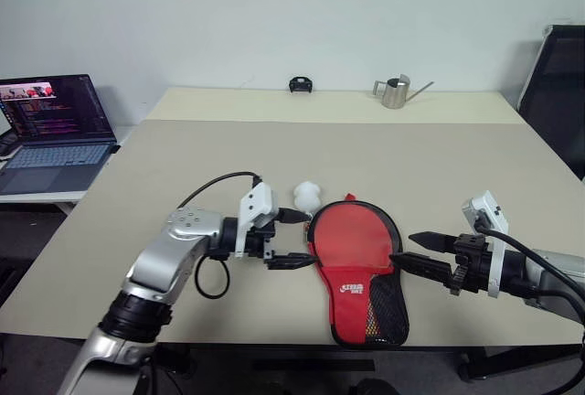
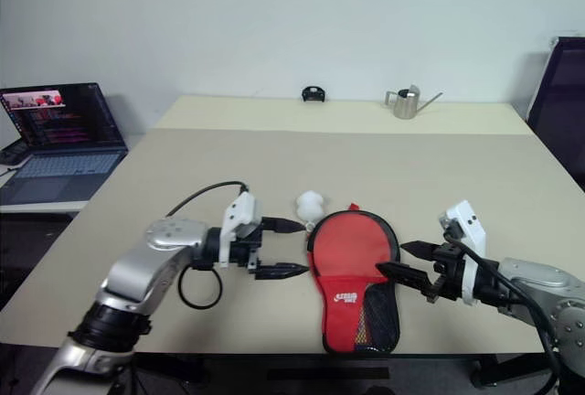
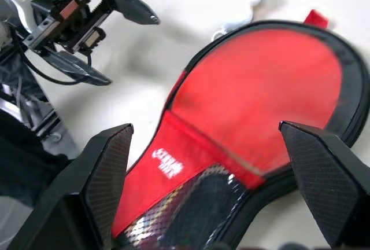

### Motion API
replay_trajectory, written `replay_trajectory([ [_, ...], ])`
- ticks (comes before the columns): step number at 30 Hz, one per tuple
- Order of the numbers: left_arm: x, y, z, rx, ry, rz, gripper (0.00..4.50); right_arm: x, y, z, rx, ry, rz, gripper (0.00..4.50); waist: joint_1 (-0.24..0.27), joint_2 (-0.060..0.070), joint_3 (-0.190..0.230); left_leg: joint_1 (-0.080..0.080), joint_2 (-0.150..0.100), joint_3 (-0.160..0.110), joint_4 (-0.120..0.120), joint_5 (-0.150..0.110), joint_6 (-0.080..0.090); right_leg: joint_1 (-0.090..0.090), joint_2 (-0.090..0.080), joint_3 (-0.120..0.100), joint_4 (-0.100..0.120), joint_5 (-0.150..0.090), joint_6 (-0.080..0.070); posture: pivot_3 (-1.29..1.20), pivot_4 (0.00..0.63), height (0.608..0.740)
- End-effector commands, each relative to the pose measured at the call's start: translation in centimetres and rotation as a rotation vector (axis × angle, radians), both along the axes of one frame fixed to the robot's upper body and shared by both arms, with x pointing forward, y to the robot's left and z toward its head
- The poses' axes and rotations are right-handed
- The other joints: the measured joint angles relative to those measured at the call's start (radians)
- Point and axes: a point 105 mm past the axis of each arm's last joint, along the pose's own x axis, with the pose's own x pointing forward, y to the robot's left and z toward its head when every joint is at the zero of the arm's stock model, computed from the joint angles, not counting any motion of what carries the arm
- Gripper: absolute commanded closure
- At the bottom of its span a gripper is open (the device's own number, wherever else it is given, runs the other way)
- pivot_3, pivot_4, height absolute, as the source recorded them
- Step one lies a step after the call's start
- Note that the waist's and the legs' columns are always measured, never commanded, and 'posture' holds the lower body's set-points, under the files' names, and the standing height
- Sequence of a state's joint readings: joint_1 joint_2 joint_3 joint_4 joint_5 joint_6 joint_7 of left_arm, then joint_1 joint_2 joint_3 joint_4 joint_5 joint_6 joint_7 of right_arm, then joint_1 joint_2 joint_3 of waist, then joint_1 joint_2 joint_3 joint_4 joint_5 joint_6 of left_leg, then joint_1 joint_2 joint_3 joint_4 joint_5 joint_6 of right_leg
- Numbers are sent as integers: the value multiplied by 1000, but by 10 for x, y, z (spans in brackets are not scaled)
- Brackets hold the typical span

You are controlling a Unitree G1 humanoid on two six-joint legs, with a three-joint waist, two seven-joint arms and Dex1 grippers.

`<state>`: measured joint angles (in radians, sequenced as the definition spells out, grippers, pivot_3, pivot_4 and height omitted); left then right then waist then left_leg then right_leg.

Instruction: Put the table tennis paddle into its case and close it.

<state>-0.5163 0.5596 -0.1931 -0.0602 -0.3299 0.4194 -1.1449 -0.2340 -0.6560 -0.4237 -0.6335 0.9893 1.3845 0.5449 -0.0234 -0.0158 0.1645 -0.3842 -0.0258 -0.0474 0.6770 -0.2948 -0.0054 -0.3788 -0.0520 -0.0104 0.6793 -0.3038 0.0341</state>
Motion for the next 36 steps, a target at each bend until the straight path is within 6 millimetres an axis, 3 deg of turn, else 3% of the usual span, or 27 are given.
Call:
replay_trajectory([
  [1,6,-31,-3,-3,-49,-22,0,11,1,16,-9,-98,-7,87,2,0,0,0,0,0,0,0,0,0,0,0,0,0,0,0,150,740],
  [7,4,-60,-19,3,-30,-63,0,20,-4,26,-7,-149,-32,87,0,0,0,-1,0,0,0,0,0,-1,0,0,0,0,0,0,150,740],
  [12,7,-67,-33,26,-30,-54,0,25,-9,34,-3,-183,-59,87,1,0,0,-1,0,0,0,0,0,0,0,0,0,0,0,0,150,740],
  [16,10,-71,-29,0,-36,-37,0,25,-10,36,1,-188,-66,87,1,0,0,-1,0,0,0,0,0,0,0,0,0,0,0,0,150,740],
  [29,10,-65,-30,-8,-42,3,0,26,-6,35,10,-183,-41,87,3,0,0,-1,0,0,0,0,0,0,0,0,0,0,0,0,150,740],
  [36,15,-34,-3,-174,-48,116,0,30,-2,30,-29,-206,-24,87,1,0,0,-1,0,0,0,0,0,0,0,0,0,0,0,0,150,740],
])
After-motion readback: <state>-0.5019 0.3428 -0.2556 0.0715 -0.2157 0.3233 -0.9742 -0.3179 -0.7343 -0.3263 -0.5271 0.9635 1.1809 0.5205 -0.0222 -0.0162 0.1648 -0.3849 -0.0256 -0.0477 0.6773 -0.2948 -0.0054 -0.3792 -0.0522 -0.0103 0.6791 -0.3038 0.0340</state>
